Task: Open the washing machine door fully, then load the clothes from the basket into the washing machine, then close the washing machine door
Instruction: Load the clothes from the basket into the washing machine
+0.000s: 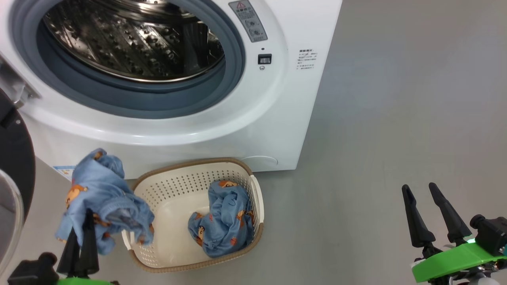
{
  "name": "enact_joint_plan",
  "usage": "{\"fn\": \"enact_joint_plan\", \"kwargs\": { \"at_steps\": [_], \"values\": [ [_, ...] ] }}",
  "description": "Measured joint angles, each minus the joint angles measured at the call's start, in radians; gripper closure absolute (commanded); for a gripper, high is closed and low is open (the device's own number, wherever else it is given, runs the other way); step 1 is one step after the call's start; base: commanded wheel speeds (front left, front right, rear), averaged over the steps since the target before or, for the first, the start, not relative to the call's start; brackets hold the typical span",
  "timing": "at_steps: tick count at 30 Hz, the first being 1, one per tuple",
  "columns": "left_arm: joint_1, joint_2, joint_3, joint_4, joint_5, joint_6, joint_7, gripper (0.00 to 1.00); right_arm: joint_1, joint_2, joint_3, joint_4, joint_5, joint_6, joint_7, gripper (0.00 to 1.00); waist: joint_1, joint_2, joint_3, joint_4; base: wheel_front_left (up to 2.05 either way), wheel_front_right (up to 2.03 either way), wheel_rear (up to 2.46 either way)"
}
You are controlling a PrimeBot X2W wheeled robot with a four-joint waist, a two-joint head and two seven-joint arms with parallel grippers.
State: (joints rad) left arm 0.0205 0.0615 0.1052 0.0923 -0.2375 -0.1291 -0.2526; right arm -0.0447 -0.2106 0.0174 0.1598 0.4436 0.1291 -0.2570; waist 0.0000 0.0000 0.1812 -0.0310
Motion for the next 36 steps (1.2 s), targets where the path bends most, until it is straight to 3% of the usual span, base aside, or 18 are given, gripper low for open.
{"fn": "enact_joint_plan", "kwargs": {
  "at_steps": [9, 19, 30, 36],
  "values": [
    [-0.132, 0.008, -0.009, 0.018, -0.009, 0.0, 0.0, 1.0, -0.056, 0.009, 0.0, -0.015, -0.002, 0.0, 0.0, 0.0, 0.0, 0.0, 0.072, -0.009, 0.0, 0.0, 0.0],
    [-0.456, 0.05, -0.039, 0.09, -0.012, 0.0, -0.003, 1.0, -0.133, 0.026, 0.007, -0.019, -0.003, 0.0, 0.0, 0.0, 0.0001, 0.0, 0.171, -0.022, 0.0, 0.0, 0.0],
    [-0.8, 0.133, -0.088, 0.339, -0.004, 0.0, -0.003, 1.0, -0.202, 0.06, 0.036, -0.018, -0.003, 0.0, 0.0, 0.0, 0.0001, 0.0001, 0.262, -0.082, 0.0, 0.0, 0.0],
    [-0.984, 0.161, -0.108, 0.54, 0.002, 0.0, -0.003, 1.0, -0.222, 0.083, 0.056, -0.019, -0.003, 0.0, 0.0, 0.0, 0.0001, 0.0, 0.312, -0.121, 0.0, 0.0, 0.0]
  ]
}}
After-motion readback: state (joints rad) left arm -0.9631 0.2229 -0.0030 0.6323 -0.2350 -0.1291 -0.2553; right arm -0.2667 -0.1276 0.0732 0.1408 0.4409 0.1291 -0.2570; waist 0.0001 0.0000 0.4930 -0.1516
